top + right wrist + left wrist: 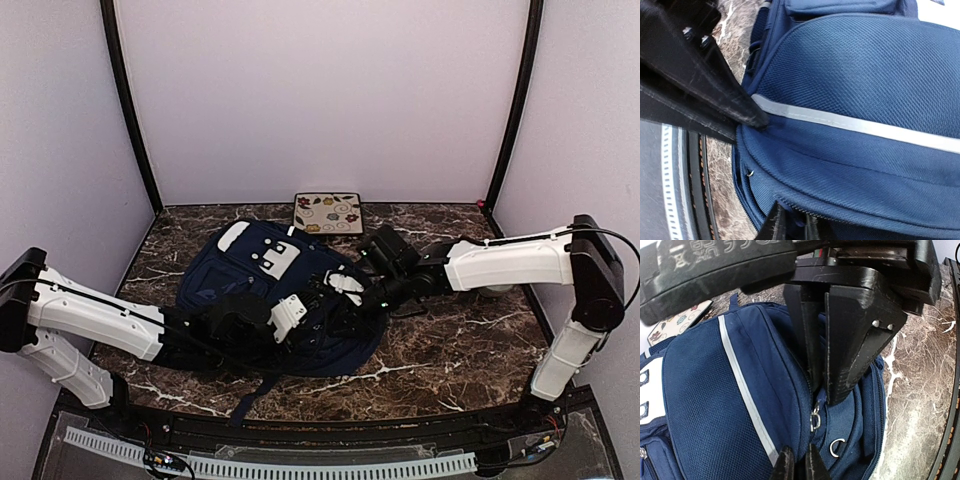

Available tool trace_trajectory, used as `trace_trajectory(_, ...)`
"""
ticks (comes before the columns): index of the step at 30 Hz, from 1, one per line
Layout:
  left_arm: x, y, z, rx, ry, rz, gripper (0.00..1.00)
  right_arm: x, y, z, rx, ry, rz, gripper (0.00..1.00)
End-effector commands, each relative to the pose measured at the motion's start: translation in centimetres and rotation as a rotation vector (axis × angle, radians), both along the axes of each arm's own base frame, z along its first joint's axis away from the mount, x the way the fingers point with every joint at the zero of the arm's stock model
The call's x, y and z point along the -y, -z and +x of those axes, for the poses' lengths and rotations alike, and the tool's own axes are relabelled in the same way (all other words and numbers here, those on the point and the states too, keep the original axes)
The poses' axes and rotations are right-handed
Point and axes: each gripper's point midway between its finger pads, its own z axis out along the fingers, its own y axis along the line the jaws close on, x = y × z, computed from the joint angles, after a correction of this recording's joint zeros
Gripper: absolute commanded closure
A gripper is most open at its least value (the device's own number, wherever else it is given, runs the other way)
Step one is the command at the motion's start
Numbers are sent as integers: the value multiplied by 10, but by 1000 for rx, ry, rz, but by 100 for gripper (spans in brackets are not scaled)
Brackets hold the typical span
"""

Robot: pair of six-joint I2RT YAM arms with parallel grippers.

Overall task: Pack the student bag
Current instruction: Grab the upper front pocket of the student bag, then zip the upper front pocket of the student bag.

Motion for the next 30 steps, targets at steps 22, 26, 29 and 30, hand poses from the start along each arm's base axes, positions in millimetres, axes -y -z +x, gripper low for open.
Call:
trace_trajectory(22, -13, -4, -30, -146, 67, -68, 100, 96, 25, 75, 85, 170, -190, 100)
trace_trajectory(26, -26, 2, -34, -183, 45, -36, 100, 105, 26, 105, 100, 220, -192, 100)
trace_trajectory(29, -45, 4, -29, -191, -38, 3, 100, 104, 20, 111, 128, 211, -181, 100)
trace_trajectory(30, -58, 6, -23, -204, -121, 16, 100, 102, 16, 109, 130, 195, -166, 100)
